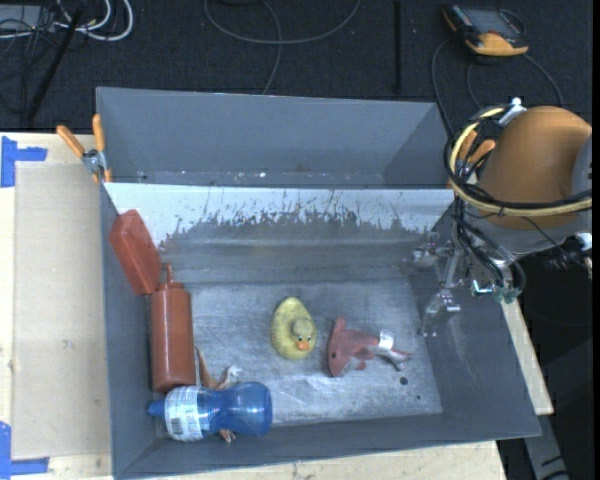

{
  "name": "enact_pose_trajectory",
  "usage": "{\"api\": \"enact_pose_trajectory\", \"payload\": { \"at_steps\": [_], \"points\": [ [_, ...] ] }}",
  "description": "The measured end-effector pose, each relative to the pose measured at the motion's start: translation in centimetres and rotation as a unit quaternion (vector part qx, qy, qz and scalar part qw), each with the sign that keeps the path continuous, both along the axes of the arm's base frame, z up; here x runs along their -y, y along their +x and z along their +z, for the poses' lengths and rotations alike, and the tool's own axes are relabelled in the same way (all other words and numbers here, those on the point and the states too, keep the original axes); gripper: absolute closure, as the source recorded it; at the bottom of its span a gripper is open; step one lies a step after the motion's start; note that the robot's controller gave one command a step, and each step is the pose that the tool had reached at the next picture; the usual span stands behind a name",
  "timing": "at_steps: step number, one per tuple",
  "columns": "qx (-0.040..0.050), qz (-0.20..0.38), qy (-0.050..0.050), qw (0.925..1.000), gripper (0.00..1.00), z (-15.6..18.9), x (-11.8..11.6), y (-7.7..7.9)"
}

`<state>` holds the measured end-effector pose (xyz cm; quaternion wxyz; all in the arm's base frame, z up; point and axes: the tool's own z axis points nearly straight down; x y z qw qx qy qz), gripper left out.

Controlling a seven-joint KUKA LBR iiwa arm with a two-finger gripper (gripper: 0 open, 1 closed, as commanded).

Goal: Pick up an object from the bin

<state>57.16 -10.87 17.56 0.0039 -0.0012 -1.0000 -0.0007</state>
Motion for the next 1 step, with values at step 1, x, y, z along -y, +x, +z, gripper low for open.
{"api": "enact_pose_trajectory", "payload": {
  "at_steps": [1],
  "points": [
    [0.0035, 0.001, -0.001, 1.0, 0.0, 0.4, -0.03, 0.18]
  ]
}}
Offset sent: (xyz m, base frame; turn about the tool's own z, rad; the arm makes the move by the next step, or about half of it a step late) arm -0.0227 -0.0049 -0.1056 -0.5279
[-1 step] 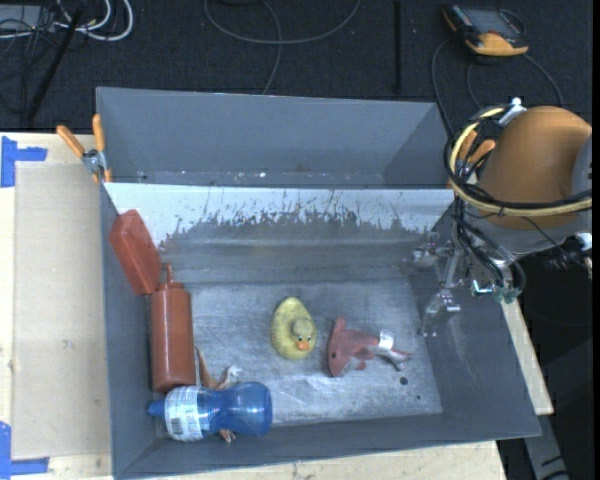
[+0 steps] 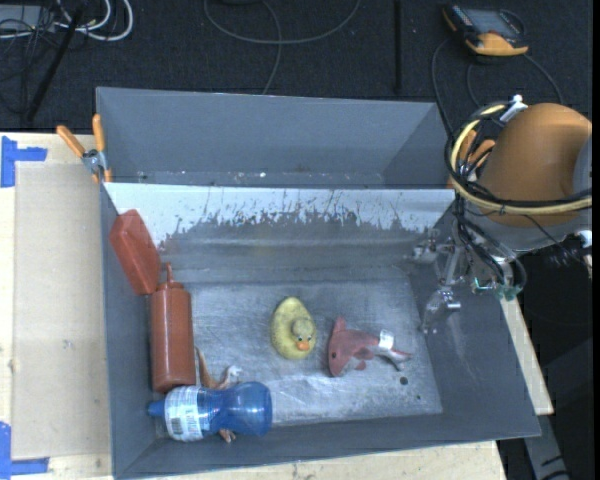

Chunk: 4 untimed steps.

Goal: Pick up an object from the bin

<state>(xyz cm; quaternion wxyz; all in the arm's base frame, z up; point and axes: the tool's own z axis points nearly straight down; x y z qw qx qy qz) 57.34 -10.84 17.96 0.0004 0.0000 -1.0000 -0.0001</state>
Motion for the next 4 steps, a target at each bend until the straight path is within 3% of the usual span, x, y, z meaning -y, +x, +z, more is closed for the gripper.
{"api": "enact_pose_trajectory", "payload": {
  "at_steps": [1, 2, 3, 4],
  "points": [
    [0.0044, 0.061, -0.001, 0.9981, 0.0, -2.0, 0.0, -0.3],
    [0.0006, 0.216, 0.001, 0.9764, 0.0, -6.6, 2.3, -0.2],
    [0.0011, 0.289, 0.004, 0.9572, 0.0, -10.2, 3.9, 0.4],
    [-0.0006, 0.345, 0.002, 0.9387, 0.0, -8.9, 2.0, -1.4]
  ]
}}
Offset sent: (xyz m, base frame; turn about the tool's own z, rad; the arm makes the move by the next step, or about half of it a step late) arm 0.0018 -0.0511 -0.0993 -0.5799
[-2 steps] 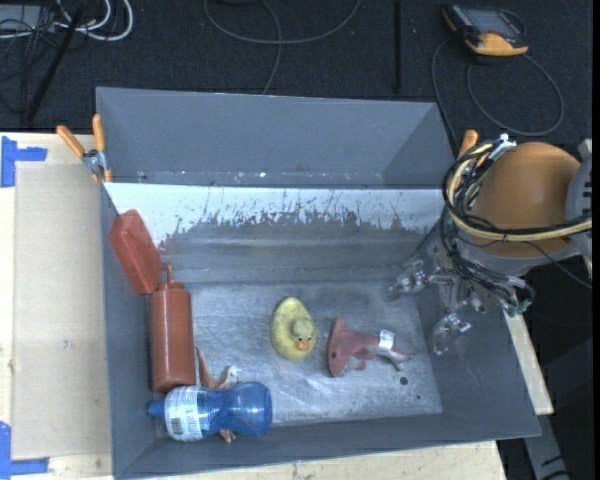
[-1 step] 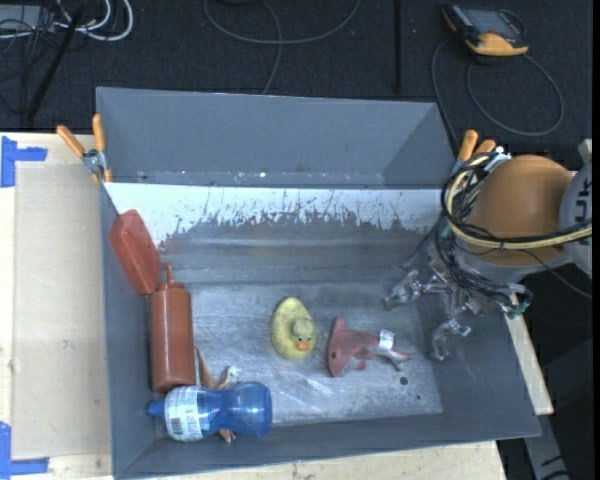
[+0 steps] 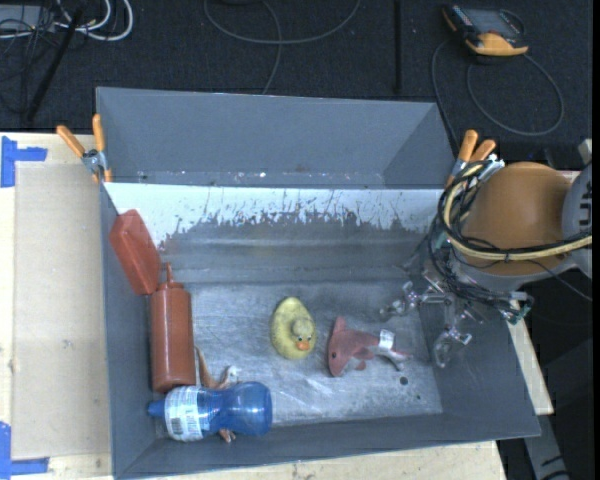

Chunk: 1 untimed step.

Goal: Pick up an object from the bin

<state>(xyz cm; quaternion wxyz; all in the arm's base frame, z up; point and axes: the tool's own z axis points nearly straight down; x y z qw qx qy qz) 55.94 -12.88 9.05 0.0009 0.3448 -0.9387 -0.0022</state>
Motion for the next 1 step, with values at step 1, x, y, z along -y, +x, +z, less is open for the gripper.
{"api": "enact_pose_trajectory", "payload": {
  "at_steps": [1],
  "points": [
    [0.0007, 0.13, 0.001, 0.9916, 0.0, 3.74, -0.23, 0.02]
  ]
}}
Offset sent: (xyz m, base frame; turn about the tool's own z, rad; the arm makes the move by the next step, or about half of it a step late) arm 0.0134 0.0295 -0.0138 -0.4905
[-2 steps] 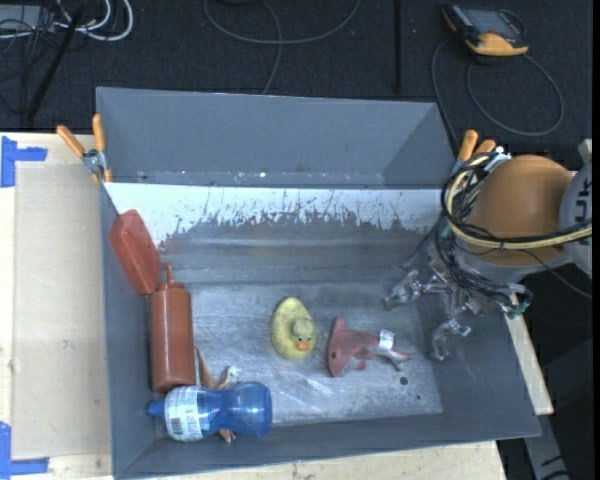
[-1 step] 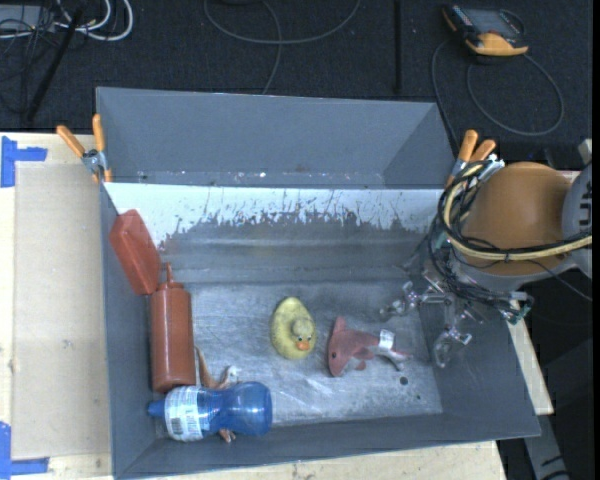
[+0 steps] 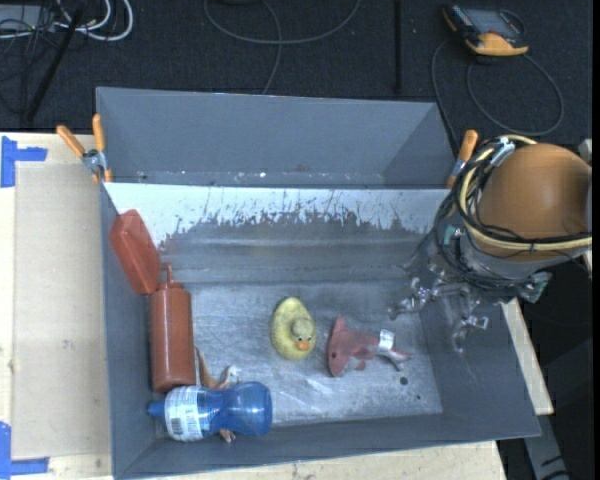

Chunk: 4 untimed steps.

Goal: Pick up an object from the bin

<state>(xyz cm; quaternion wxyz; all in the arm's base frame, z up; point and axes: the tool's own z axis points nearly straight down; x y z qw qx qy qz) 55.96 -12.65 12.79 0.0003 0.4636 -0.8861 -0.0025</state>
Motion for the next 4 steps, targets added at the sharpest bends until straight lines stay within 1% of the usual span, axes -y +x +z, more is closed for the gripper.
{"api": "enact_pose_trajectory", "payload": {
  "at_steps": [1, 2, 3, 4],
  "points": [
    [0.0071, 0.067, -0.004, 0.9977, 0.0, 0.6, -0.3, 0.8],
    [0.0001, 0.148, 0.0, 0.9889, 0.0, -2.2, -0.6, -0.8],
    [0.0015, 0.284, 0.008, 0.9589, 0.0, -3.7, -0.2, -0.9],
    [0.0015, 0.413, 0.005, 0.9106, 0.0, -3.9, -1.4, -1.7]
  ]
}}
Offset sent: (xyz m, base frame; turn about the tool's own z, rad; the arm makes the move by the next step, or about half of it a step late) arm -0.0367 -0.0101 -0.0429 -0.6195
